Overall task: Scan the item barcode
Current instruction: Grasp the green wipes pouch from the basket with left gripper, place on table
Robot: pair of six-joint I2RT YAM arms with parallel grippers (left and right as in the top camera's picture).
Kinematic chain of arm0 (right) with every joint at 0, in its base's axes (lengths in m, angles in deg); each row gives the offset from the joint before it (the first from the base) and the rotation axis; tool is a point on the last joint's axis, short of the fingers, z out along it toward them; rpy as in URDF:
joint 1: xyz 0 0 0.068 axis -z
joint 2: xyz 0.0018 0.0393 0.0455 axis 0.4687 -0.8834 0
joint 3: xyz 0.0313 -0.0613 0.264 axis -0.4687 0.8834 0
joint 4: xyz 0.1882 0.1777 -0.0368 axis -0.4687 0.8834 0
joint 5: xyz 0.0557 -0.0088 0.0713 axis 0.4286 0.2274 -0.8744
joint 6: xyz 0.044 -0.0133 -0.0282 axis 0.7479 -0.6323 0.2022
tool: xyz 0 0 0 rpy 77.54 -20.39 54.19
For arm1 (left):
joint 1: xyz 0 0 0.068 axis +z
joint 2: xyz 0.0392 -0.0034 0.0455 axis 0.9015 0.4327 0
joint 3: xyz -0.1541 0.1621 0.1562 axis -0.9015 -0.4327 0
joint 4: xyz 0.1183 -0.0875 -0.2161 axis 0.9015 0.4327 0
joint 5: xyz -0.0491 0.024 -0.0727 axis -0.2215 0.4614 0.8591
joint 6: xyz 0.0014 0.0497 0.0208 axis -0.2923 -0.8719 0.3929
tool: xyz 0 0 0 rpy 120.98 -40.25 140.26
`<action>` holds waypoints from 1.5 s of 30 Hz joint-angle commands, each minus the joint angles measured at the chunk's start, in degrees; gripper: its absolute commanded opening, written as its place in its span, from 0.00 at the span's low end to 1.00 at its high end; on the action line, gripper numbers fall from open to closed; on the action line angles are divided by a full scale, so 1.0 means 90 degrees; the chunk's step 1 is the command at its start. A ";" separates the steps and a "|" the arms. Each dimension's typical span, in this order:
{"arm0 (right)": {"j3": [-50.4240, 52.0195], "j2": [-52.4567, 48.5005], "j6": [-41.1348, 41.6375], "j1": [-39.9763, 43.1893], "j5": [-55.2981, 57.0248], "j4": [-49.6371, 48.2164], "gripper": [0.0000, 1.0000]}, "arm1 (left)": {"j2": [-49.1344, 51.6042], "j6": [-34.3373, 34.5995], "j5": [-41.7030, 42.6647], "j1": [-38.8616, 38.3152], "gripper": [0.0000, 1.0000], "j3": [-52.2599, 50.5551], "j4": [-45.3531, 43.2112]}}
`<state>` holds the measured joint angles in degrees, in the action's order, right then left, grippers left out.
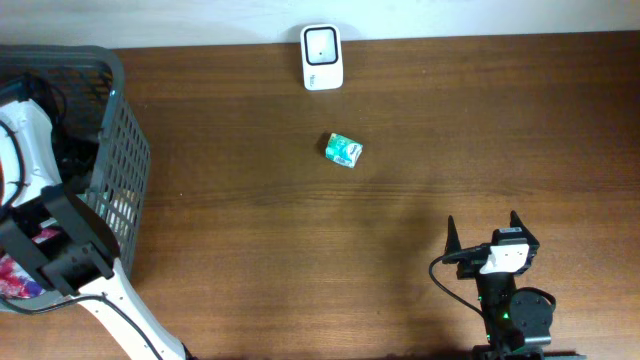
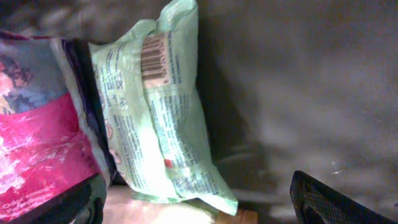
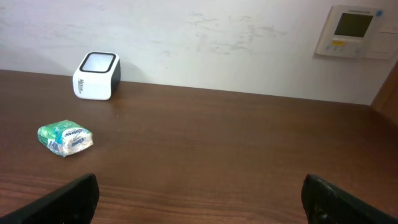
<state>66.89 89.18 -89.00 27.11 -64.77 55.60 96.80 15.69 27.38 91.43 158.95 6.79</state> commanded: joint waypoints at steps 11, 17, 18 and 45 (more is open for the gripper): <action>0.0046 0.0041 -0.0024 -0.0041 0.0010 0.0029 0.99 | -0.1676 -0.0661 -0.0027 0.0401 0.95 -0.0187 0.0430; 0.0046 0.0041 -0.0024 -0.0041 0.0010 0.0029 0.99 | -0.1668 -0.1122 0.0641 0.0512 0.93 -0.2149 -0.1280; 0.0046 0.0041 -0.0024 -0.0041 0.0010 0.0032 0.99 | -0.1668 -0.1122 0.0622 0.0512 0.93 -0.2431 -0.1542; 0.0046 0.0041 -0.0024 -0.0041 0.0010 0.0029 0.99 | -0.5285 -0.0554 0.2441 0.0510 0.00 -0.2657 -0.3339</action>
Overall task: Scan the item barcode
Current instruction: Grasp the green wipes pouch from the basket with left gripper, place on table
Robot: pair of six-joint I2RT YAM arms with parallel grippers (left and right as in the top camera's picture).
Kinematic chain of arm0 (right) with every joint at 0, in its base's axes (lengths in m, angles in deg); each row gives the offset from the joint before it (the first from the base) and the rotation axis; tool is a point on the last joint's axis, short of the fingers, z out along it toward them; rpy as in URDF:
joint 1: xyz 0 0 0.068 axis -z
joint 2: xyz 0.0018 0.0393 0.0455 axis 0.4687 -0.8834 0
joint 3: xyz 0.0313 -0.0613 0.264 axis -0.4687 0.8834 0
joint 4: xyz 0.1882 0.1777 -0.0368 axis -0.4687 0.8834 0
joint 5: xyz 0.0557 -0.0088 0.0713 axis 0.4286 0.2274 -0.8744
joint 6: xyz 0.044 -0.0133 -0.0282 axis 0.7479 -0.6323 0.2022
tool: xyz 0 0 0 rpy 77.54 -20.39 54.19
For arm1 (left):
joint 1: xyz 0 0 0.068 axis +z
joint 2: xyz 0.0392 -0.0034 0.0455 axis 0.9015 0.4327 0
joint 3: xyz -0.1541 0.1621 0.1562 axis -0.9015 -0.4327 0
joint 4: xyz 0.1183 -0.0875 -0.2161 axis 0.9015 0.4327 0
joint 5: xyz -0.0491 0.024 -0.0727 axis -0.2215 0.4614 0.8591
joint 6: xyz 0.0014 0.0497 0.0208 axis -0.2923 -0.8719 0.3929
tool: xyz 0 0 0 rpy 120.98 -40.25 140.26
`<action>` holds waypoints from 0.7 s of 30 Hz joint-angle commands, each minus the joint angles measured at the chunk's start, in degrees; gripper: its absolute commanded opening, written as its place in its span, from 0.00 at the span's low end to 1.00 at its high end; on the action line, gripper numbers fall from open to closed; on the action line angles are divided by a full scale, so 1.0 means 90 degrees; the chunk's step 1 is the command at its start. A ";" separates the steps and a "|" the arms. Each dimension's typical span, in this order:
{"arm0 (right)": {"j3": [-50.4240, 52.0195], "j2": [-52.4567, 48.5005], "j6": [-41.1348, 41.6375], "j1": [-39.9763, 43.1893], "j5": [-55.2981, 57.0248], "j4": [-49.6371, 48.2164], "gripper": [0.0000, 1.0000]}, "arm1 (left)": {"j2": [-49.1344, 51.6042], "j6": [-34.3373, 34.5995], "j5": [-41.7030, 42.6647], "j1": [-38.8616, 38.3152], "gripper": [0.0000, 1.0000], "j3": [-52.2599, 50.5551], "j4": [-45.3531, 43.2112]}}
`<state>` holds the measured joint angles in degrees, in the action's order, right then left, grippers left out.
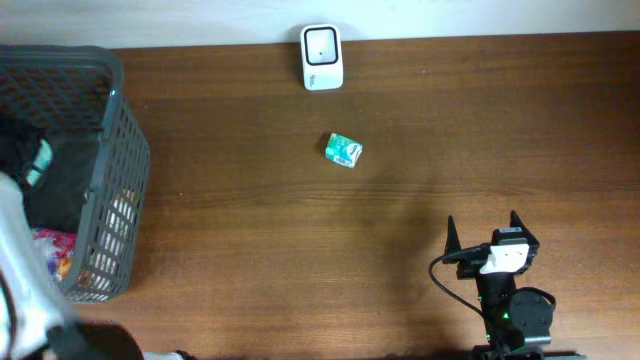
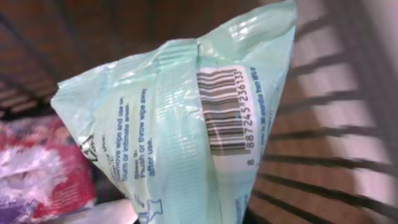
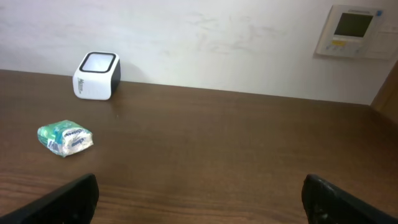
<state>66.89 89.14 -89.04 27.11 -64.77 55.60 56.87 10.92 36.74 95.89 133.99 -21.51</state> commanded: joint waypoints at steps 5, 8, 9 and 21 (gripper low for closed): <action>0.0046 0.0046 -0.0017 -0.0041 0.0010 0.0029 0.99 | -0.1530 -0.0136 0.2985 -0.1593 0.00 0.0117 -0.0869; 0.0046 0.0046 -0.0019 -0.0041 0.0010 0.0029 0.98 | -0.1513 -0.1020 0.0736 -0.3742 0.00 0.0114 -0.0891; 0.0046 0.0046 -0.0019 -0.0041 0.0010 0.0032 0.99 | -0.1503 -0.1243 -0.0126 -0.4350 0.00 0.0114 -0.0869; 0.0046 0.0046 -0.0019 -0.0041 0.0010 0.0032 0.99 | 0.1911 -0.2064 -0.0495 -0.6793 0.14 0.0107 -0.0707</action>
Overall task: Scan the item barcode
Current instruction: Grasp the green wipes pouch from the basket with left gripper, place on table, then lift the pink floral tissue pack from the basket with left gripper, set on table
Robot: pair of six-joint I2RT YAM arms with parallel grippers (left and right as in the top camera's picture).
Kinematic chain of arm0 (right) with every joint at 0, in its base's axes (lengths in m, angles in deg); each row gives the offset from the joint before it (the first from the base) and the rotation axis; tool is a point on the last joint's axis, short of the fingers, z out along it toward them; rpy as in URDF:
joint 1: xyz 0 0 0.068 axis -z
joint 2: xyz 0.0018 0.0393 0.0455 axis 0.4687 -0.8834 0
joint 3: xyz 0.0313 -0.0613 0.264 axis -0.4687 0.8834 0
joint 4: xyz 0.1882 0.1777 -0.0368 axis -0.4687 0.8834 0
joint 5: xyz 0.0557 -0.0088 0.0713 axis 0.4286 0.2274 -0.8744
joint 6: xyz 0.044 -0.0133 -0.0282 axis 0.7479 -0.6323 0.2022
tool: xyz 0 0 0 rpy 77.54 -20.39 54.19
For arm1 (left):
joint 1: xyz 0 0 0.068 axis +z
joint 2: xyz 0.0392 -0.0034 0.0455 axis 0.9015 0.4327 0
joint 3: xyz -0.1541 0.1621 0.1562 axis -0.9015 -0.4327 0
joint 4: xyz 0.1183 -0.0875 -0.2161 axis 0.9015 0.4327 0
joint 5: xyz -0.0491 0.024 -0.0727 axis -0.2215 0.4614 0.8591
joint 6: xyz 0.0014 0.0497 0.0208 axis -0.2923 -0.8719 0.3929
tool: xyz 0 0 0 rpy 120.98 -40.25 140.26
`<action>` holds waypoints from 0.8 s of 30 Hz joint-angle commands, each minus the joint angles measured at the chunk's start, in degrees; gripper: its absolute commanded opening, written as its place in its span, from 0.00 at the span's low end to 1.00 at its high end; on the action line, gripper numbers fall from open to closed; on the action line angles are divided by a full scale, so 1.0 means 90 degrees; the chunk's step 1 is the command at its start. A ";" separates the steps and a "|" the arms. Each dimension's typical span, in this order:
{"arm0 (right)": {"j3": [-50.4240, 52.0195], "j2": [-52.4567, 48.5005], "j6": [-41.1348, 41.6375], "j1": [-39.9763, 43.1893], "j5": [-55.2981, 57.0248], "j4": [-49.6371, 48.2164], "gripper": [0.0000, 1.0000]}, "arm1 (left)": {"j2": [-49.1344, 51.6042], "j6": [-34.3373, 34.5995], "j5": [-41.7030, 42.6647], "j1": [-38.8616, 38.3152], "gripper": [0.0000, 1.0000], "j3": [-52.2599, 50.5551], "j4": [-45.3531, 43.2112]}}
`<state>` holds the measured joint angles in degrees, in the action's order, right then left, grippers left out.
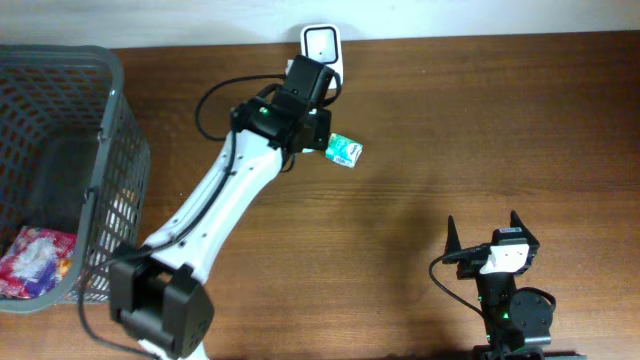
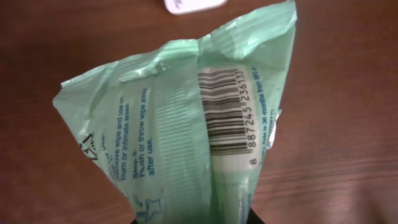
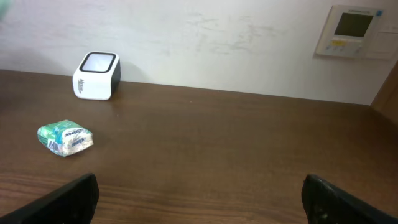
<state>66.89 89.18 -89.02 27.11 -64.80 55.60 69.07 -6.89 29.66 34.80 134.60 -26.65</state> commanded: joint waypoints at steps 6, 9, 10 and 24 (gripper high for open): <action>0.0046 0.0041 -0.0022 -0.0041 0.0012 0.0029 0.99 | 0.1615 -0.0061 0.0707 -0.0007 0.99 0.0124 -0.0721; 0.0046 0.0041 -0.0022 -0.0041 0.0012 0.0032 0.99 | 0.1496 -0.0061 0.0702 0.0051 0.99 0.1020 0.0046; 0.0046 0.0041 -0.0022 -0.0041 0.0012 0.0029 0.99 | 0.1319 -0.0063 0.0675 0.0187 0.99 0.1574 0.0617; 0.0046 0.0041 -0.0022 -0.0041 0.0012 0.0029 0.99 | -0.0967 0.1472 -0.0517 0.6402 0.99 0.1406 0.3079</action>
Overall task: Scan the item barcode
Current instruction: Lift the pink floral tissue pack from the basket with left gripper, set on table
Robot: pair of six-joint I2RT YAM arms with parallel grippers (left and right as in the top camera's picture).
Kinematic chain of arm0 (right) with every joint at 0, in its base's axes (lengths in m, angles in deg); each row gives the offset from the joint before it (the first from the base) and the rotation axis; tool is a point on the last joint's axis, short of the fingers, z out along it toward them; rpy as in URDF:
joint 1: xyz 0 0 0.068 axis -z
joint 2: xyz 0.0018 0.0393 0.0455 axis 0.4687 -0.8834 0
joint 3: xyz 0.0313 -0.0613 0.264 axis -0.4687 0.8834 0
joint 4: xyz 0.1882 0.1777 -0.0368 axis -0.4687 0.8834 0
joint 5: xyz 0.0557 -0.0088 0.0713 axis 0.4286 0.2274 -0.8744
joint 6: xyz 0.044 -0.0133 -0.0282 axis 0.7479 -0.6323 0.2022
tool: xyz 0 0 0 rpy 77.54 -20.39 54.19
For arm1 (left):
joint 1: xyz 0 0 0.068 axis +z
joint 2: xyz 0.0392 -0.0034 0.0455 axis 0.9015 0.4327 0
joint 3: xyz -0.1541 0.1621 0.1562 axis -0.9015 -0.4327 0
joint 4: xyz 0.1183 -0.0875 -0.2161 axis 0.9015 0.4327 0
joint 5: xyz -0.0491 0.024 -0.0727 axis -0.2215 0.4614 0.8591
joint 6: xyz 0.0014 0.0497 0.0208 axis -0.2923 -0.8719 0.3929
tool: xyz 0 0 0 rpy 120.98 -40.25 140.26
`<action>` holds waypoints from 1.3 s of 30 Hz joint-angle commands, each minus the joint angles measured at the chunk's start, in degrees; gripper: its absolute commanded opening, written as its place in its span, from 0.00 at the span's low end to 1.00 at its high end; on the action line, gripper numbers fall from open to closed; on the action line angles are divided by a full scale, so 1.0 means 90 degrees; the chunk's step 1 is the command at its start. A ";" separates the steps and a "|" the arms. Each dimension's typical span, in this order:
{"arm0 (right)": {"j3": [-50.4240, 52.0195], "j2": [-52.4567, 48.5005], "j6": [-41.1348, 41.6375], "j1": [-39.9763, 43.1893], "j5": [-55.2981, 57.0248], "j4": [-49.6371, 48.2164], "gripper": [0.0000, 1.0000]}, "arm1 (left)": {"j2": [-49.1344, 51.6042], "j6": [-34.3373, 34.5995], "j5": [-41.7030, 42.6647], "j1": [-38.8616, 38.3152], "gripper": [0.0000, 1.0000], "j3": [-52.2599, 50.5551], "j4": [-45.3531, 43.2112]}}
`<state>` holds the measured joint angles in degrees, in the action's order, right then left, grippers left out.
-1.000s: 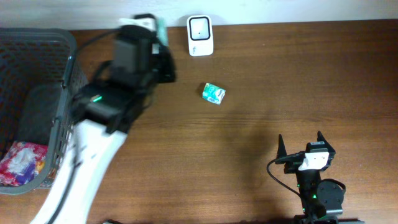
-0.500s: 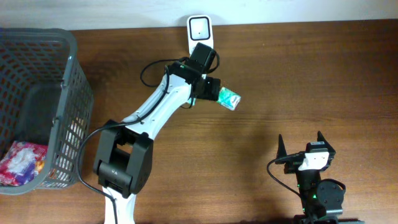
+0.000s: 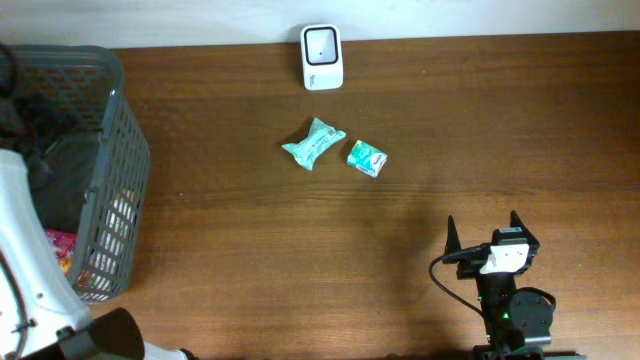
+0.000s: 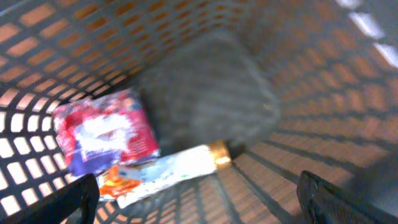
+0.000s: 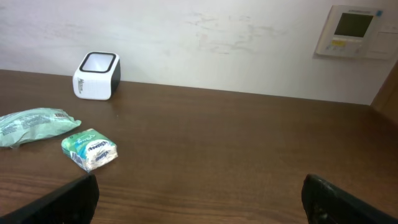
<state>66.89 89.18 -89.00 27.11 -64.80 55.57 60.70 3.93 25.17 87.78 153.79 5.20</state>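
Note:
A pale green wipes pack (image 3: 313, 143) (image 5: 34, 123) lies flat on the table in front of the white scanner (image 3: 321, 57) (image 5: 96, 75). My left gripper (image 4: 199, 202) is open and empty, looking down into the grey basket (image 3: 122, 170). On the basket floor lie a pink pack (image 4: 102, 137) and a white and orange packet (image 4: 168, 175). Near the table's front edge my right gripper (image 3: 483, 225) (image 5: 199, 199) rests open, with nothing between its fingers.
A small green and white tissue pack (image 3: 367, 159) (image 5: 90, 150) lies just right of the wipes pack. The basket's mesh walls (image 4: 298, 124) stand around the left gripper. The white left arm (image 3: 25, 260) rises at the table's front left.
The wipes pack has left my left gripper and lies on the table beside the tissue pack, which sits a little further right. My left gripper, now open, has moved from the scanner to the basket.
My left gripper was down in the basket at the wipes pack. Then it held the pack lifted inside the basket, barcode showing. Then it held it near the scanner. Now the pack lies on the table and the gripper is over the basket. The right arm stayed still.

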 commanded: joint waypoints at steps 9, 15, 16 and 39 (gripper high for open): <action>0.0046 0.0041 -0.0024 -0.0041 0.0012 0.0034 0.99 | 0.0036 0.0143 -0.1370 0.1430 0.93 -0.4877 -0.3803; 0.0046 0.0041 -0.0024 -0.0041 0.0012 0.0034 0.99 | 0.1219 -0.0476 -0.1520 0.1435 0.97 -0.4952 -0.3929; 0.0046 0.0041 -0.0024 -0.0041 0.0012 0.0034 0.99 | 0.1321 -0.0471 -0.1515 0.1460 0.92 -0.4952 -0.3900; 0.0046 0.0041 -0.0024 -0.0041 0.0012 0.0034 0.99 | -0.2135 -0.1987 0.5542 -0.2380 0.00 -0.2329 -0.4490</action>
<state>66.89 89.16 -88.98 27.11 -64.80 55.57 40.74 -3.50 75.55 76.00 132.41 -36.14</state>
